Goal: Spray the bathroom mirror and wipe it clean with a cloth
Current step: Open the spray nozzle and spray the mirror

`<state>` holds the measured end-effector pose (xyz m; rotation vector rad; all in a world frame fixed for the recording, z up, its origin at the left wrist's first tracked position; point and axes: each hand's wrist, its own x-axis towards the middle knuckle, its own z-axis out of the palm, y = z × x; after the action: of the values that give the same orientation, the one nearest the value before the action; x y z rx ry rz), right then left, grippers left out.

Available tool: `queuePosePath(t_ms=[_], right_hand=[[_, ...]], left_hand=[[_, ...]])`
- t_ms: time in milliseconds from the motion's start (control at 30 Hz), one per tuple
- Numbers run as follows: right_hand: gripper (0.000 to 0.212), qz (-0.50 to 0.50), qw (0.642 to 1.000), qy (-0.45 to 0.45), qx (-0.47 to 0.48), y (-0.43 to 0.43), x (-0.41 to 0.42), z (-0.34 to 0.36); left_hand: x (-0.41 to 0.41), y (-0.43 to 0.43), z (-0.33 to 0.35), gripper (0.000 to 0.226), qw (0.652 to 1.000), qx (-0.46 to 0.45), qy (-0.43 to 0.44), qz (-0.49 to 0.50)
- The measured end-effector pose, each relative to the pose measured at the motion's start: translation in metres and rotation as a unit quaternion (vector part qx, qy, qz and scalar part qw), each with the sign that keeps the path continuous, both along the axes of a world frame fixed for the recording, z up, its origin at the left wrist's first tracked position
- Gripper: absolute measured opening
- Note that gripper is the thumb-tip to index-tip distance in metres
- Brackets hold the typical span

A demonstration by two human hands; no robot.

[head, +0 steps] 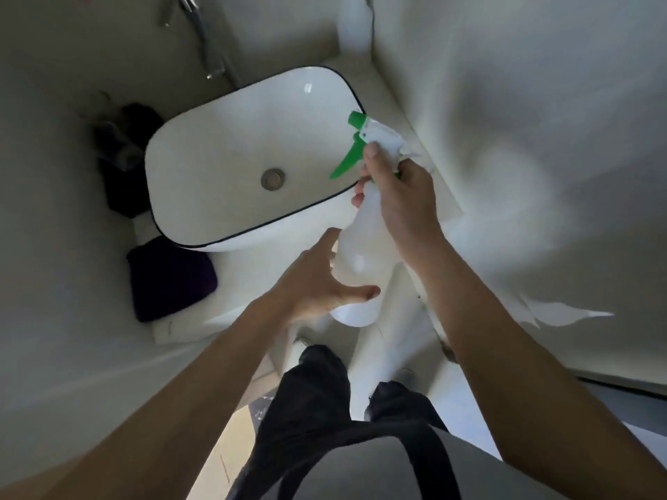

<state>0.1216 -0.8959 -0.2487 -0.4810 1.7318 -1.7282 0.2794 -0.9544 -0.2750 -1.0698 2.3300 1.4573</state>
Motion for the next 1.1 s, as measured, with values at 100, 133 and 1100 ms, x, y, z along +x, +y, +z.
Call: queuePosePath(t_ms=[100,133,1100], right_hand=[[0.041,0.006,1.000,0.012,-0.018,-0.036,0.004,0.015],[0.042,0.013,0.999,0.020,-0.023,-0.048,0.008,0.020],[0.047,0.175,0.979,0.103,-0.009,-0.201,0.013,0.034]], left_hand=[[0.006,-0.033,0.014,0.092,1.000,-0.004,0.018,0.018],[0.011,-0.044,0.019,0.090,0.999,-0.009,0.028,0.026],[-0.019,-0.199,0.107,0.020,0.858,0.043,0.376,0.347]])
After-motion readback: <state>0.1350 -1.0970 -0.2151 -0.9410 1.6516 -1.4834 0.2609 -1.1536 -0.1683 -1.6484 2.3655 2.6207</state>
